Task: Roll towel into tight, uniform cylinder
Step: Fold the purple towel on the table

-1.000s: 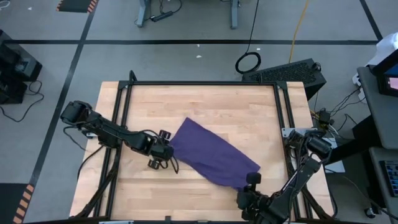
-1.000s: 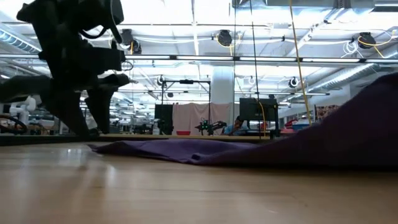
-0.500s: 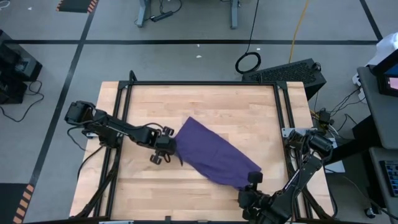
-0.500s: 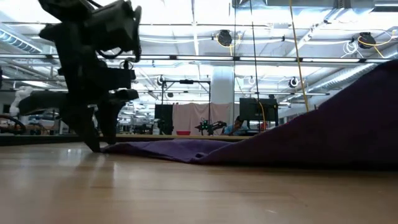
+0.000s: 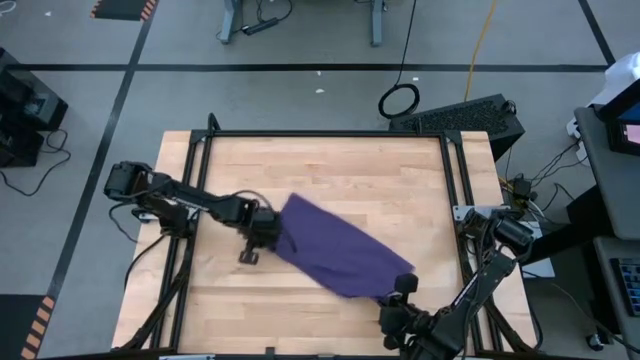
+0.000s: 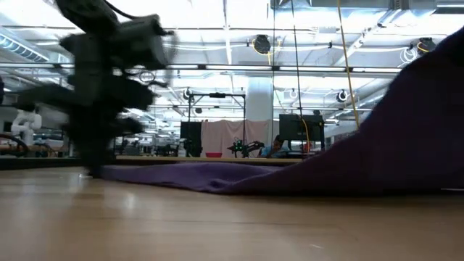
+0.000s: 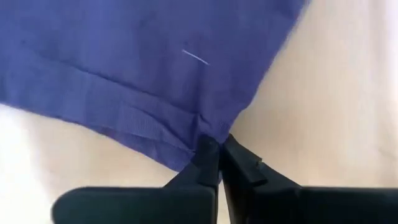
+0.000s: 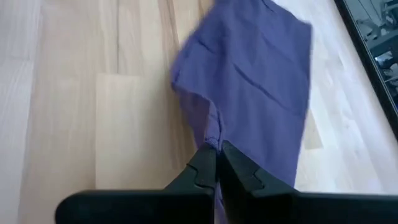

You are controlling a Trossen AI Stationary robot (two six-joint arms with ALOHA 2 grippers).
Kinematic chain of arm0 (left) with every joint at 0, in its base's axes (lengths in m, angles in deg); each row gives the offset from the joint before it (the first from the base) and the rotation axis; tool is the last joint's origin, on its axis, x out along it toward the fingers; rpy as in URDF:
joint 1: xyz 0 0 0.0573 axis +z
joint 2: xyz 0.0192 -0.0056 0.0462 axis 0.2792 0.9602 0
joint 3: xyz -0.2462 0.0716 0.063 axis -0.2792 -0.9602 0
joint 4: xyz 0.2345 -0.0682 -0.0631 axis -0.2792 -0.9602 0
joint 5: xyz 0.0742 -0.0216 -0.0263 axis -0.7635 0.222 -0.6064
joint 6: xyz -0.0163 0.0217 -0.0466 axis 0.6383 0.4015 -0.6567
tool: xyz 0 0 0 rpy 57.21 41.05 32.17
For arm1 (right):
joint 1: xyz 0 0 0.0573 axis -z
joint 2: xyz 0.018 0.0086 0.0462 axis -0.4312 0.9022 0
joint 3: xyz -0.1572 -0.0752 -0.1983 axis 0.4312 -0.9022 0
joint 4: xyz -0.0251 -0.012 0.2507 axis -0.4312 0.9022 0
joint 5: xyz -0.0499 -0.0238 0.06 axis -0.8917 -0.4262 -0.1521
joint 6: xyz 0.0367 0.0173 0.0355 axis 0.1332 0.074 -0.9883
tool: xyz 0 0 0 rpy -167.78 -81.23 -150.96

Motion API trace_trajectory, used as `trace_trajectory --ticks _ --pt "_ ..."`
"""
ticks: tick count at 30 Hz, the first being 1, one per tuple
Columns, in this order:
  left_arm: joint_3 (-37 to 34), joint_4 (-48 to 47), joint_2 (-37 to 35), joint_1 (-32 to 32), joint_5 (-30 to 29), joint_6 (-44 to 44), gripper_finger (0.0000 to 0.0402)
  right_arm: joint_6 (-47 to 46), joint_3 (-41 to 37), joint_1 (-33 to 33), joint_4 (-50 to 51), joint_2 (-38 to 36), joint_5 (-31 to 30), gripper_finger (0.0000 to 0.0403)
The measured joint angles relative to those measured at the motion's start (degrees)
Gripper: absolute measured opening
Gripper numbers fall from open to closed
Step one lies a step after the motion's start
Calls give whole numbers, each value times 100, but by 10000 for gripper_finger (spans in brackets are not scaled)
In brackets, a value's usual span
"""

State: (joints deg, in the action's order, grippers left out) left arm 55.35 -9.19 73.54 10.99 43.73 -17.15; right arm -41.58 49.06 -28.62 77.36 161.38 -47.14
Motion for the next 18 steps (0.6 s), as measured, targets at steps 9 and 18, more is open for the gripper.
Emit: trace_trajectory --ticks 9,18 --pt "-34 -402 -1036 -1514 874 -2066 4 -58 0 -144 -658 27 402 0" --pt "-29 151 -1208 -1810 498 -1740 3 -498 -516 -159 -698 67 -224 0"
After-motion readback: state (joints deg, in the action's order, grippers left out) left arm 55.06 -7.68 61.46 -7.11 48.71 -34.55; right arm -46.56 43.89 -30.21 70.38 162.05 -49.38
